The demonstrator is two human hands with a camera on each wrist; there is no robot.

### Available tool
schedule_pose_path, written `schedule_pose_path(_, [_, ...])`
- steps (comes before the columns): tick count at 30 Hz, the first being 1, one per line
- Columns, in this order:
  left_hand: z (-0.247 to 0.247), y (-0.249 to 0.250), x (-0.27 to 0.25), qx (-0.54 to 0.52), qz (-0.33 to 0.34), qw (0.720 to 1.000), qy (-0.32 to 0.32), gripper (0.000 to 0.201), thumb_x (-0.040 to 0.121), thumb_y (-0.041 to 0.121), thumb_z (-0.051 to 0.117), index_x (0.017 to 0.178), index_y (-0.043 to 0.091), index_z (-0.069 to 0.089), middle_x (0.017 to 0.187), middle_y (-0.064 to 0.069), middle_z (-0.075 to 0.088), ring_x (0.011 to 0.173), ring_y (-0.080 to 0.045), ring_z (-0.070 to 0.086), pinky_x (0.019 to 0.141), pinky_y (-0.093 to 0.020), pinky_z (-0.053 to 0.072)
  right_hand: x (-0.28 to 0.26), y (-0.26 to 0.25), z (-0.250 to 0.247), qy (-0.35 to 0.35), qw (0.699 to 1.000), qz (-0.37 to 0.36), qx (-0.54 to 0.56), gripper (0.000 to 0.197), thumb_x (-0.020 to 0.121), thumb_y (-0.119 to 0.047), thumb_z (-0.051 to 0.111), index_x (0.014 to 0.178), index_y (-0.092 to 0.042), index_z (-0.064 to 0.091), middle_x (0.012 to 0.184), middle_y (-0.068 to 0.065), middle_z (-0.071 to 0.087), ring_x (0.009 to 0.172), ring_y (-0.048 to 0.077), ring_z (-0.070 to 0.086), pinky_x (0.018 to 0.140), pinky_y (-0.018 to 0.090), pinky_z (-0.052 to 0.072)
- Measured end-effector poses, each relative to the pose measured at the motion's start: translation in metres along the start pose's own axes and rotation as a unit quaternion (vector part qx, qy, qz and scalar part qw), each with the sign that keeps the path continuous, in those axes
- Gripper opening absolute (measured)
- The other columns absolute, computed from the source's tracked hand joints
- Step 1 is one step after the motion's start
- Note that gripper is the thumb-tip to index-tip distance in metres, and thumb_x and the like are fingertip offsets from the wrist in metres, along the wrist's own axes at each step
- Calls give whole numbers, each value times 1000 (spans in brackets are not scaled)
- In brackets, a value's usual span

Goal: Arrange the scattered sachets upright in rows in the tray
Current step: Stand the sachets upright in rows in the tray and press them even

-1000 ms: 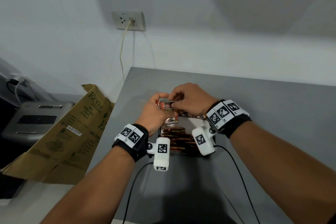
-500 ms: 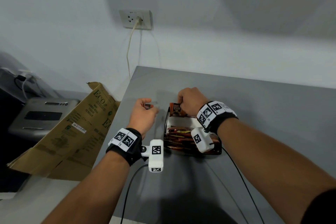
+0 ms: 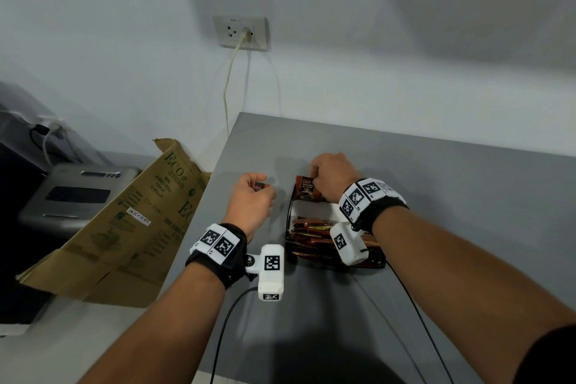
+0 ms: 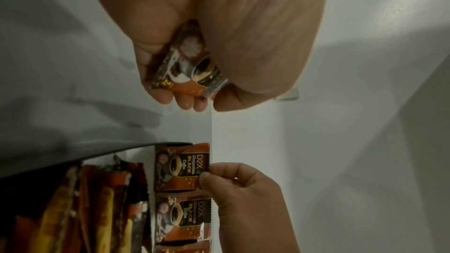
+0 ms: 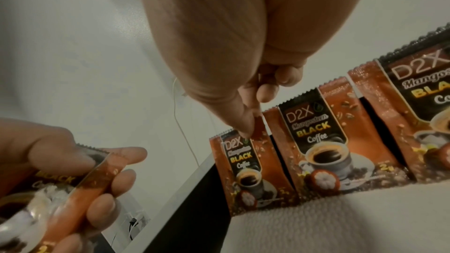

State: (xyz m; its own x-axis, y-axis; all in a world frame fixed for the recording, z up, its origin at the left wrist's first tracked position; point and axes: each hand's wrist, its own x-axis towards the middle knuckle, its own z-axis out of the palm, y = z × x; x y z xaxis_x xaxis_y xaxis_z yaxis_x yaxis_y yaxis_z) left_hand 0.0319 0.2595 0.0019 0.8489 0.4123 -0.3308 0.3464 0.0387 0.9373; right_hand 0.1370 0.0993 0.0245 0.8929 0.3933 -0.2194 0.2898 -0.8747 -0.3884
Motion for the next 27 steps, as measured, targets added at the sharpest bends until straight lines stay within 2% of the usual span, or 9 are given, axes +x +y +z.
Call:
schedule_pose_path(3, [3, 5, -2, -37, -23, 999, -9, 29, 92, -3, 50, 116, 12, 52, 89, -9, 61, 72, -23, 60, 61, -36, 52, -1, 1, 1, 1, 1000, -1, 2, 17, 88, -4, 59, 86, -18, 69, 102, 10, 70, 89, 27, 67, 82, 41, 59])
schedule_pose_path(5, [5, 7, -3, -45, -25, 998, -21, 31, 90, -8, 52, 110, 15, 53, 94, -9, 64, 76, -29, 68, 69, -41, 57, -4, 2, -1, 3, 1000, -4, 9, 16, 89, -5, 60, 95, -17, 70, 108, 9, 69, 93, 26, 66, 86, 39, 58])
schedule_pose_path(6, [6, 7, -3, -45, -20, 998, -34, 34, 89, -10, 55, 110, 17, 53, 98, -10, 66, 79, -30, 71, 74, -42, 59, -4, 3, -2, 10, 1000, -10, 18, 18, 89, -6, 61, 102, -15, 70, 111, 8, 69, 97, 25, 65, 89, 37, 56])
schedule_pose_path(8, [7, 9, -5, -45, -3, 997, -66, 41, 87, -13, 61, 114, 17, 54, 96, -8, 70, 77, -24, 74, 72, -39, 61, -8, 1, -10, 33, 998, -32, 53, 23, 89, -9, 61, 110, -13, 71, 114, 4, 69, 102, 20, 64, 94, 32, 53])
schedule_pose_path(12, [15, 14, -6, -49, 28, 992, -112, 53, 80, -12, 72, 119, 19, 55, 97, -14, 71, 78, -22, 72, 67, -38, 59, -23, -10, -28, -6, 979, -76, 190, 22, 84, -20, 70, 105, -21, 74, 100, -6, 72, 94, 9, 67, 89, 25, 53])
schedule_pose_path(15, [21, 19, -7, -56, 41, 988, -135, 59, 76, -11, 78, 123, 15, 54, 95, -12, 71, 76, -20, 72, 66, -33, 59, -31, -12, -36, -24, 975, -98, 196, 15, 81, -13, 74, 94, -20, 76, 86, -6, 74, 82, 7, 69, 79, 20, 52])
schedule_pose_path(18, [25, 21, -4, -25, 45, 993, -109, 54, 75, 1, 82, 118, 19, 54, 99, -10, 69, 78, -19, 70, 64, -28, 56, -32, -6, -42, 10, 980, -93, 177, 11, 81, -11, 73, 85, -21, 77, 80, -9, 73, 77, 4, 67, 74, 17, 49])
schedule_pose_path(21, [23, 17, 3, 0, 30, 999, -30, 39, 80, 16, 74, 111, 25, 54, 107, -8, 63, 80, -20, 64, 65, -32, 53, -30, 4, -41, 49, 986, -61, 148, 14, 85, -8, 68, 86, -20, 76, 80, -9, 70, 80, 8, 65, 74, 20, 51])
schedule_pose_path(27, [11, 9, 2, 24, 20, 999, 0, 32, 88, 8, 62, 115, 22, 52, 103, -6, 60, 82, -20, 60, 70, -36, 54, -20, 9, -17, 20, 996, -20, 85, 21, 88, -3, 60, 85, -20, 73, 91, -1, 70, 88, 19, 66, 82, 32, 56])
